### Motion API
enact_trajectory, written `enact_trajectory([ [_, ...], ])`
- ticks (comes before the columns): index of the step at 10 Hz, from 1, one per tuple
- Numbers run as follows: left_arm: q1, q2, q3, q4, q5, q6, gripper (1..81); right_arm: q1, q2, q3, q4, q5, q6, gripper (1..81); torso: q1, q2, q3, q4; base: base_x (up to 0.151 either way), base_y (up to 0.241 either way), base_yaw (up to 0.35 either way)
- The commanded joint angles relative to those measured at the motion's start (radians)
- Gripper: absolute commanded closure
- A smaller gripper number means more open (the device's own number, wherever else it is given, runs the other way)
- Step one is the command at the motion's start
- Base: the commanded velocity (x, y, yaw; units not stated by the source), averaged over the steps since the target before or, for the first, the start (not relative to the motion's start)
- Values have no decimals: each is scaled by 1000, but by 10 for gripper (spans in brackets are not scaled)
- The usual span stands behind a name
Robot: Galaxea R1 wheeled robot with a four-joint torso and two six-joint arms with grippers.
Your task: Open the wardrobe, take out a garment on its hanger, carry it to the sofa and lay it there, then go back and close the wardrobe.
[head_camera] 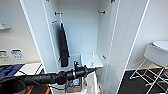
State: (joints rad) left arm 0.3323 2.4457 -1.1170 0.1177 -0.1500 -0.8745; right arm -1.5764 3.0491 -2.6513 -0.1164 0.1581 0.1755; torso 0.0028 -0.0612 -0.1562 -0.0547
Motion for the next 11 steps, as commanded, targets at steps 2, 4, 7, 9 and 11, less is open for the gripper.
enact_trajectory([
  [2, -158, -3, 37, 37, -39, 0, 811, 23, 6, 5, -8, -43, -4, 10, 0, 0, 0, 0, 0, 0, -170],
  [4, -157, -3, 37, 42, -36, 0, 811, 22, -7, 7, -3, -43, -4, 10, 0, 0, 0, 0, 0, 0, -170],
  [7, -158, -29, 58, 59, -20, 0, 811, -1, -46, 16, -9, -43, -5, 10, 0, 0, 0, 0, 0, 0, -173],
  [9, -157, -48, 71, 59, -2, 0, 811, -24, -73, 18, -9, -43, -5, 10, 0, 0, 0, 0, 0, 0, -172],
  [11, -157, -59, 85, 69, 13, 0, 811, -50, -99, 18, -3, -43, -4, 10, 0, 0, 0, 0, 0, 0, -178],
])
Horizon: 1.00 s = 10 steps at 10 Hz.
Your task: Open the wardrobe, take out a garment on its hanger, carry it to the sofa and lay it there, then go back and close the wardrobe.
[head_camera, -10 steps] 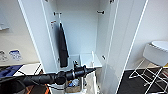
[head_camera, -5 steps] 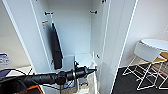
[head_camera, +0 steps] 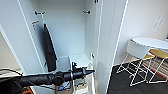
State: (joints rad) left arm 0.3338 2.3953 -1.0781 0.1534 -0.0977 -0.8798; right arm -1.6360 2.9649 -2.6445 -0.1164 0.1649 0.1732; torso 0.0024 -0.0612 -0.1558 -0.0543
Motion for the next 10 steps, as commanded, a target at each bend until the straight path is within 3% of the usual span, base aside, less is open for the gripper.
enact_trajectory([
  [1, -154, -10, 52, 38, -28, 4, 811, 0, -24, 11, 1, -48, -1, 10, 0, 0, 0, 0, 0, 0, -181],
  [10, -138, -48, 104, 49, -10, 8, 811, -5, -22, 12, 1, -47, -1, 10, 0, 0, 0, 0, 0, 0, -195],
])
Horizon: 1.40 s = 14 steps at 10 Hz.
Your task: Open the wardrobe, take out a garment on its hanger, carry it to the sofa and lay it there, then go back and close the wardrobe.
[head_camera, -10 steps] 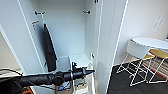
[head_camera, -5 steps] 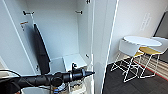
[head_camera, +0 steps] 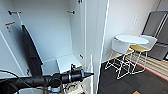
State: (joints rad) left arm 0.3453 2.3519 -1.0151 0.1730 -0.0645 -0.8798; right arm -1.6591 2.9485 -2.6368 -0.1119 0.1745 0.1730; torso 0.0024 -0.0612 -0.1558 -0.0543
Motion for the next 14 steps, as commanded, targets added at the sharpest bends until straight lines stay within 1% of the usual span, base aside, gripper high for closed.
enact_trajectory([
  [1, -150, -5, 44, 31, -41, 8, 811, 18, -4, 5, -6, -56, -1, 10, 0, 0, 0, 0, 0, 0, -204],
  [6, -144, 18, 44, 46, -41, 8, 811, 21, 3, 5, -8, -56, -1, 10, 0, 0, 0, 0, 0, 0, -204],
  [11, -140, 20, 52, 66, -43, 8, 811, 21, 14, 8, -11, -56, -1, 10, -1, -1, 0, 0, 0, 0, -205],
  [12, -140, 21, 53, 68, -41, 8, 811, 23, 17, 14, -8, -55, -1, 10, 0, -1, 0, 75, 0, 0, -205],
  [13, -140, 21, 55, 69, -43, 8, 811, 25, 17, 20, -9, -55, -1, 10, 0, -1, 0, 100, 0, 0, -205],
  [14, -140, 17, 55, 69, -43, 8, 811, 28, 17, 23, -6, -55, -1, 10, 0, -1, 0, 13, 0, 0, -204],
])
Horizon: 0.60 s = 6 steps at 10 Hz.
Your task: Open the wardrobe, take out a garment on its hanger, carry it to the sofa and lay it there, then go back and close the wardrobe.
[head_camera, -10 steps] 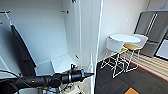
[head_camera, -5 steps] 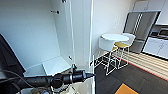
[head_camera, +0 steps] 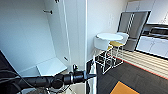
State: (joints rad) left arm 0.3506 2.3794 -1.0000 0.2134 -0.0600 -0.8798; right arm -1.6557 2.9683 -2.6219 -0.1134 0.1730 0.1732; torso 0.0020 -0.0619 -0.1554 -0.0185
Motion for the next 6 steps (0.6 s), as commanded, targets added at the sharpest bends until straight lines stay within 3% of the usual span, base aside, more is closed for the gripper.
enact_trajectory([
  [1, -146, -15, 40, 30, -47, 9, 811, 24, -3, 8, -5, -53, -1, 10, 0, 0, 0, -1, 0, 0, -204],
  [2, -144, -17, 43, 30, -46, 10, 811, 23, -3, 8, -3, -53, -1, 10, 0, 0, 0, 16, 0, 0, -205],
  [3, -144, -14, 49, 30, -46, 10, 811, 21, -3, 8, -3, -53, -1, 10, 0, 0, 0, 22, 0, 0, -206],
  [6, -146, -9, 49, 32, -46, 12, 811, 18, 1, 8, -2, -53, 2, 10, 0, 0, 0, 21, 0, 0, -207],
])
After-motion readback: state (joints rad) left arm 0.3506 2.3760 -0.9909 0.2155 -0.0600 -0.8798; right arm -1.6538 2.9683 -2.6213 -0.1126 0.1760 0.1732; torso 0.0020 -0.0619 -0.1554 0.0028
